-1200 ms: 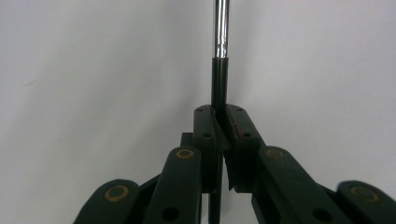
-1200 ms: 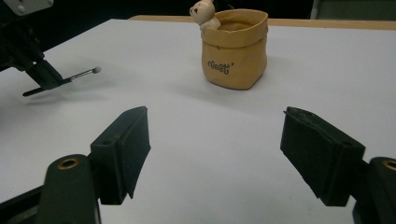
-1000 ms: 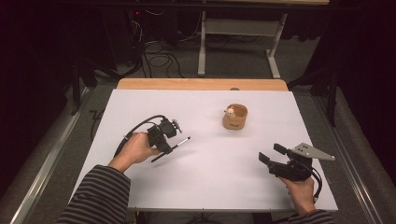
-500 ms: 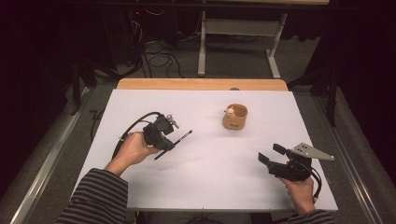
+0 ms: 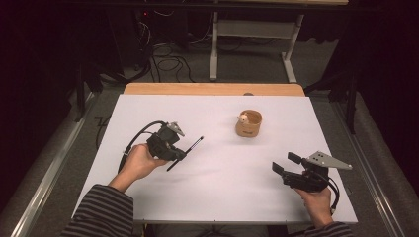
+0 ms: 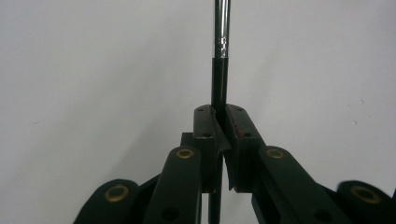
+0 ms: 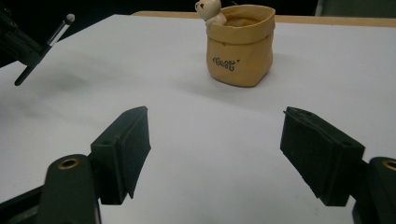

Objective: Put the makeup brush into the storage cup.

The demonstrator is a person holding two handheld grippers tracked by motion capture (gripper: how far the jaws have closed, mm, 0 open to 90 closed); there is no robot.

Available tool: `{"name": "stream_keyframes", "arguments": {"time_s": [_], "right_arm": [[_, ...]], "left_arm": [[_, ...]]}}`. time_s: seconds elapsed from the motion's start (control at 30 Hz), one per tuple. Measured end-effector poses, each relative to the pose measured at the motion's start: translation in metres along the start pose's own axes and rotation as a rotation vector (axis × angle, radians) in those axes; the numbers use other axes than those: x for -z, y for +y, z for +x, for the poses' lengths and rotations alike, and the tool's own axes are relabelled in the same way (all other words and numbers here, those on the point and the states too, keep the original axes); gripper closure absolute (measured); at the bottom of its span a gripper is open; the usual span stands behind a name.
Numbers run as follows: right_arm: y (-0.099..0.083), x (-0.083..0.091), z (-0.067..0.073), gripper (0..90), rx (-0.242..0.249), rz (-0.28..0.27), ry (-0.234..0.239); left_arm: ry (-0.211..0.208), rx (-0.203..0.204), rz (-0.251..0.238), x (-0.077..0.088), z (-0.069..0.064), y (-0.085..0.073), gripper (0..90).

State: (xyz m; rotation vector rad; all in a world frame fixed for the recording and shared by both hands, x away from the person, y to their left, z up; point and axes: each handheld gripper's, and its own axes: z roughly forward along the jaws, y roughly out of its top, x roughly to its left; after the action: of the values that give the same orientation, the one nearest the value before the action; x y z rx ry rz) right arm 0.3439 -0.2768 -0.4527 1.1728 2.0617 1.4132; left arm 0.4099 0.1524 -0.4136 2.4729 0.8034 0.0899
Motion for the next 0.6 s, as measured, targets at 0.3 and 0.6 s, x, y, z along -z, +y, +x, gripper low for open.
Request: {"name": "stream_keyframes", "arguments": {"time_s": [0.3,0.6], "right_arm": [[0.0,0.0,0.0,25.3,0.0,0.001,0.002],[0.0,0.0,0.0,25.3,0.003,0.004,0.001]], "left_arm": [[-0.011,0.039,-0.08,0.004,0.0,-0.01,83.8],[-0.018,0.064,-0.157,0.011,-0.006,-0.022,83.8]]}}
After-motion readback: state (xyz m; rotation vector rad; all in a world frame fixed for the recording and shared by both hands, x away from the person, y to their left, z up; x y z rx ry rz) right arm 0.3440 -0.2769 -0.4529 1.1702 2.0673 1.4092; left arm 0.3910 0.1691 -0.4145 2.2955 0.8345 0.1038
